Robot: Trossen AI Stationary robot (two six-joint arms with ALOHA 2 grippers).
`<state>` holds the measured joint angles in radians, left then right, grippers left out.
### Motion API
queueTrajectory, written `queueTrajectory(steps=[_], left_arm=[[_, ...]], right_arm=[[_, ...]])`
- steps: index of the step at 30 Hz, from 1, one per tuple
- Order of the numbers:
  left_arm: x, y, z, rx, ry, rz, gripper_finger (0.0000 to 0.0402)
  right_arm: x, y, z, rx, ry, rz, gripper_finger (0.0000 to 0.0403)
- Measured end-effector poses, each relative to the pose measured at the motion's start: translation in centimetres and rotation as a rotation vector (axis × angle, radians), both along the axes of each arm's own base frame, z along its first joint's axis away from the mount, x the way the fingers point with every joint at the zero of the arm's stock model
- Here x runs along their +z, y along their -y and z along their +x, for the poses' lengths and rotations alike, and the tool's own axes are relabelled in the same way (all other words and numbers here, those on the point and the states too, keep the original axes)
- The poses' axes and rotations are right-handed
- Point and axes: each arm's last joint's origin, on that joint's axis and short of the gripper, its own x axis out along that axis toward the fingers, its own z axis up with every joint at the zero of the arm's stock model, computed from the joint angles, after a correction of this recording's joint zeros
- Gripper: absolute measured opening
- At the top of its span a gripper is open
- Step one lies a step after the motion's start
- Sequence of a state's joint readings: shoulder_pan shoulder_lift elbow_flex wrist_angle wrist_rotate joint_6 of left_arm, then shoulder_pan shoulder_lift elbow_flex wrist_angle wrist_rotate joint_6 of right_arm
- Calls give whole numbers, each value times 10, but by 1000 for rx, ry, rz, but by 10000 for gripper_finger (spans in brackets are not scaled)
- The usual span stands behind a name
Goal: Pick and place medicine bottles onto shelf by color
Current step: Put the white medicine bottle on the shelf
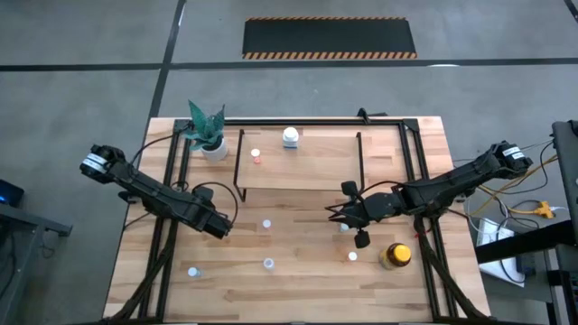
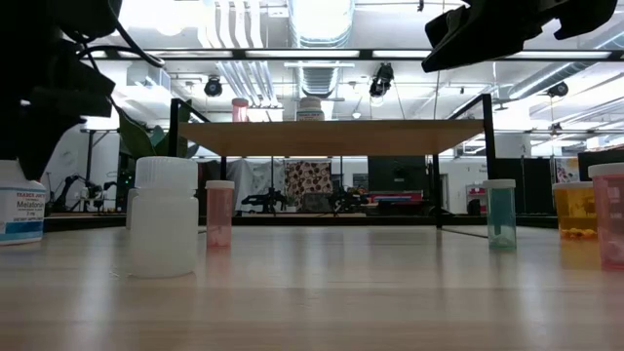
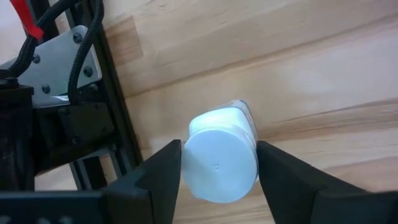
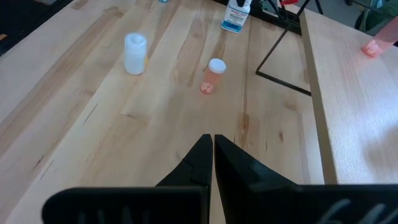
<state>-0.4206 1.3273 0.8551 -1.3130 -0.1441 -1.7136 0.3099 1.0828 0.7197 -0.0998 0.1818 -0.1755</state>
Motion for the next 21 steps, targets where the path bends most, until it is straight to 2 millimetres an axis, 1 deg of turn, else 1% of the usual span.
queueTrajectory(steps=[4, 12, 16, 21], left_arm=[[0, 0, 0, -8, 0, 1, 151], [3, 1, 3, -87, 0, -23, 159], [15, 5, 9, -165, 23, -68, 159], [31, 12, 18, -313, 72, -109, 159]], right_arm=[[0, 0, 0, 0, 0, 0, 9], [0, 0, 0, 0, 0, 1, 9], [0, 0, 0, -1, 0, 3, 9], [0, 0, 0, -2, 0, 3, 9]])
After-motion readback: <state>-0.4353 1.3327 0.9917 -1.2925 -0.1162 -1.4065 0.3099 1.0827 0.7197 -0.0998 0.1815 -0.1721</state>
